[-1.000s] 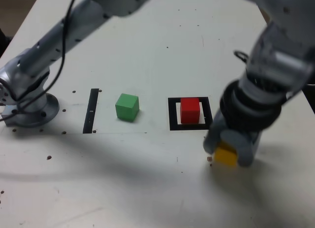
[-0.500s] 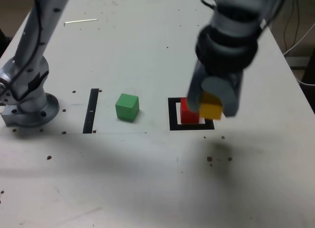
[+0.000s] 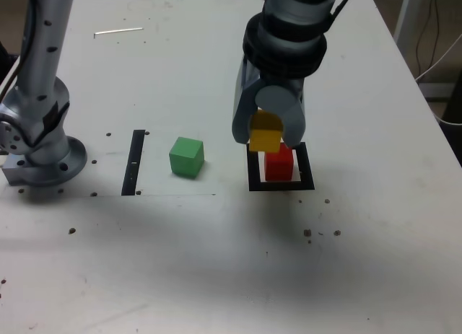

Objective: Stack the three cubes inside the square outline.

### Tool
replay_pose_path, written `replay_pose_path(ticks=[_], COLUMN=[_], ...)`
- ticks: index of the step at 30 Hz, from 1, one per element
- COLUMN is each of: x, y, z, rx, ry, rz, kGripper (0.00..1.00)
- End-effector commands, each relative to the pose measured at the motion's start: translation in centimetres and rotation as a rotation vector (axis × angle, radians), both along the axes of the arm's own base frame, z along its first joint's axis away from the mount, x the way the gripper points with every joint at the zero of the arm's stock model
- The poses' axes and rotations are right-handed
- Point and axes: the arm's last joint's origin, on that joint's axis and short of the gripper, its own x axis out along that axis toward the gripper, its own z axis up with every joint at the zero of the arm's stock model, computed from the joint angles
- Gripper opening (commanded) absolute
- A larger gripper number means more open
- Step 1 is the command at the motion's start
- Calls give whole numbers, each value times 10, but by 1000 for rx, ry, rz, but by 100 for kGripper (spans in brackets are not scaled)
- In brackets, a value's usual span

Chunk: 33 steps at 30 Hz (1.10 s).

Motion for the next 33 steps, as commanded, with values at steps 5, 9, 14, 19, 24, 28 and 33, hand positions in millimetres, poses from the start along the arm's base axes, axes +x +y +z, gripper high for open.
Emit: replay_pose_path(ticks=[5,9,14,19,24,28,33], x=[1,2,5,7,9,11,12], y=[17,24,28,31,34,38,40], z=[3,-2,-8,-15,-24,-31,-36], rx=[-21,-49,-74,-93,-99,-98,-99], ry=[-24,-25,-34,-39,-45,-42,-42], rz=[22,28,34,38,47,57,64], kGripper=[33,33,33,33,33,33,33])
